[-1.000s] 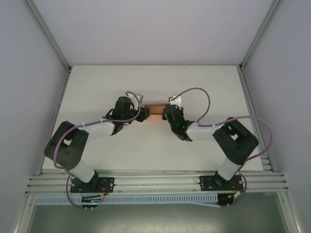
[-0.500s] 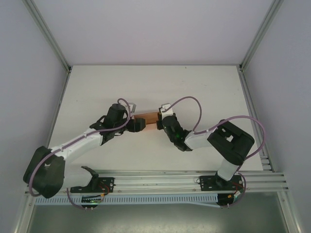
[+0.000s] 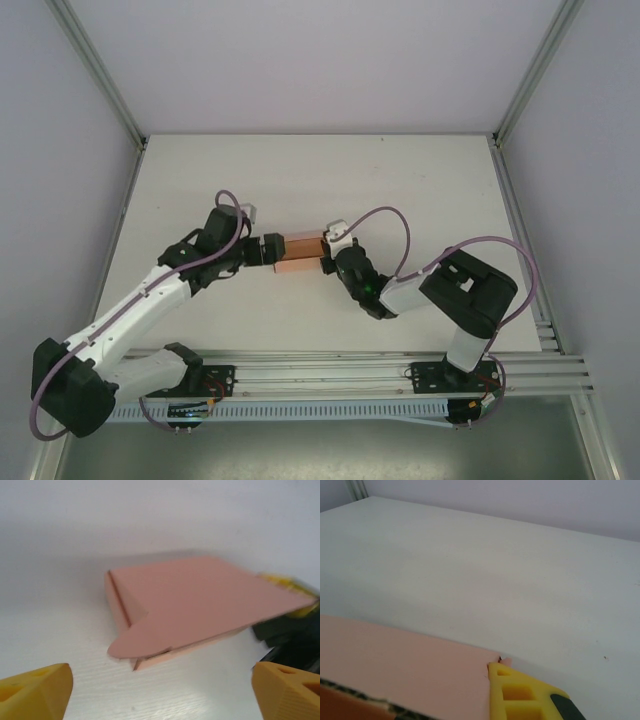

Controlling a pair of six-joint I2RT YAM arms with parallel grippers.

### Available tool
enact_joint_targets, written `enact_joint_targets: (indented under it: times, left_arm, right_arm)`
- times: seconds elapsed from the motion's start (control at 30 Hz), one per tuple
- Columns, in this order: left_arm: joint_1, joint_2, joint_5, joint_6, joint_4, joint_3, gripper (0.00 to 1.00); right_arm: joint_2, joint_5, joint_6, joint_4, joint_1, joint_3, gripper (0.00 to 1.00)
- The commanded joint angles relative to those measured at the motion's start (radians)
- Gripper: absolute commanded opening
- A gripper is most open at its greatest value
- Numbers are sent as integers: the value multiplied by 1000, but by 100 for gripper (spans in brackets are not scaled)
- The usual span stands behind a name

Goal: Assemble paper box

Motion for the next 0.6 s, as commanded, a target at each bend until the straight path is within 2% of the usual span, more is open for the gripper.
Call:
enact_joint_targets:
  times: [0.0, 0.1, 0.17, 0.27, 0.33, 0.47, 0.57]
  left_arm:
    - [49, 71, -7, -10, -40, 85, 98]
    - [160, 171, 129, -18, 35, 97, 96]
    - [196, 235, 194, -19, 90, 100, 95]
    - [201, 316, 253, -18, 129, 111, 94]
    - [208, 368, 248, -23, 120, 118, 91]
    - [215, 432, 275, -50, 167, 84, 81]
    - [215, 425, 306, -80, 217, 12, 76]
  right_arm:
    - [35, -42, -73, -86, 25, -35, 0]
    - [47, -40, -91, -66, 31, -38, 0]
    - [56, -32, -95, -56, 32, -40, 0]
    - [63, -31, -104, -48, 35, -43, 0]
    - [67, -37, -111, -34, 36, -49, 0]
    - [81, -24, -119, -22, 40, -58, 0]
    - [75, -17, -123, -32, 49, -66, 0]
